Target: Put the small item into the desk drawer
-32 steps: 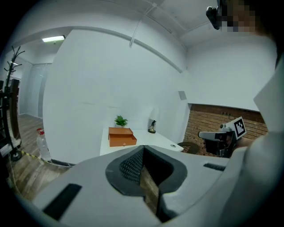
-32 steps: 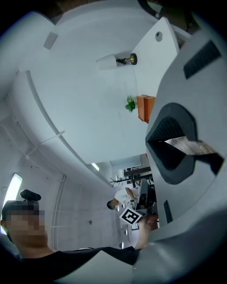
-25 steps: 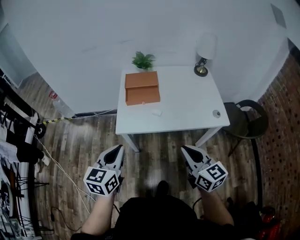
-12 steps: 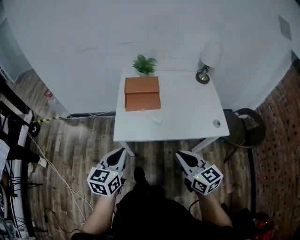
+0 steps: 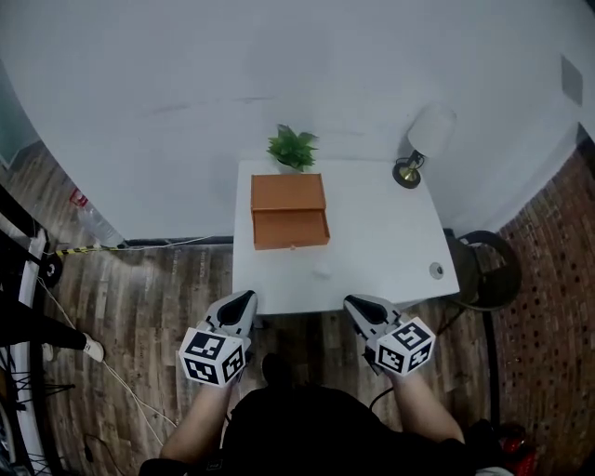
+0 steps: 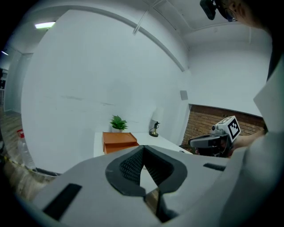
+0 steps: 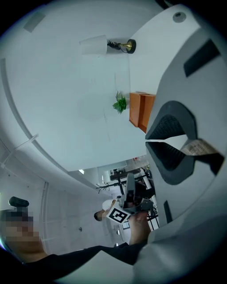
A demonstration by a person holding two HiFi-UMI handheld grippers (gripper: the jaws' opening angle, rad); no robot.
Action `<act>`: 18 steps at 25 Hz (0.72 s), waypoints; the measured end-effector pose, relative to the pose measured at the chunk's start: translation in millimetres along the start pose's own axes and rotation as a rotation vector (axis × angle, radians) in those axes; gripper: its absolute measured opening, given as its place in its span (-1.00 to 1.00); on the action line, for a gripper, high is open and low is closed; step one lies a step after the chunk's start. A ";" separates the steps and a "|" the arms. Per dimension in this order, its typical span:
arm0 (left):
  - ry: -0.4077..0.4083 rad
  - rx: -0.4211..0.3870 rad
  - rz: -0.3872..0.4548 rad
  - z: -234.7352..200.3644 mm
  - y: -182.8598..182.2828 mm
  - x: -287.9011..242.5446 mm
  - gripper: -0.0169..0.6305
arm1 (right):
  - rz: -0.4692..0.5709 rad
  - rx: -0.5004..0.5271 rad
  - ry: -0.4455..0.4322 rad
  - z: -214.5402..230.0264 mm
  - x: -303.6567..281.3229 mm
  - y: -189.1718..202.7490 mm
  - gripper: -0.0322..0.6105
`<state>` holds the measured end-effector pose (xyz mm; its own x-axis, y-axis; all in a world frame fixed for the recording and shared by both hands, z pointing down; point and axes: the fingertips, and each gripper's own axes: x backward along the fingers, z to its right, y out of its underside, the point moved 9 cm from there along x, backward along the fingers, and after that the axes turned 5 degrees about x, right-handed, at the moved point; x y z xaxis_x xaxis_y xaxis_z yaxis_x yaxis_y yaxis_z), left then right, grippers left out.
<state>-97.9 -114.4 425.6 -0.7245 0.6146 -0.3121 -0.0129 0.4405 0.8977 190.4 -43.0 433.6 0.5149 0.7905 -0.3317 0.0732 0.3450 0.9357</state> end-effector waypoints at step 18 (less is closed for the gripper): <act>-0.012 0.063 -0.085 -40.8 -11.7 -102.9 -0.94 | -0.257 0.114 -0.068 87.2 -101.5 10.6 -0.47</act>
<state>-51.3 -209.5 459.9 -0.7145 0.5805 -0.3905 -0.0308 0.5315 0.8465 213.3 -163.7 487.6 0.5231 0.6475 -0.5542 0.3022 0.4670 0.8310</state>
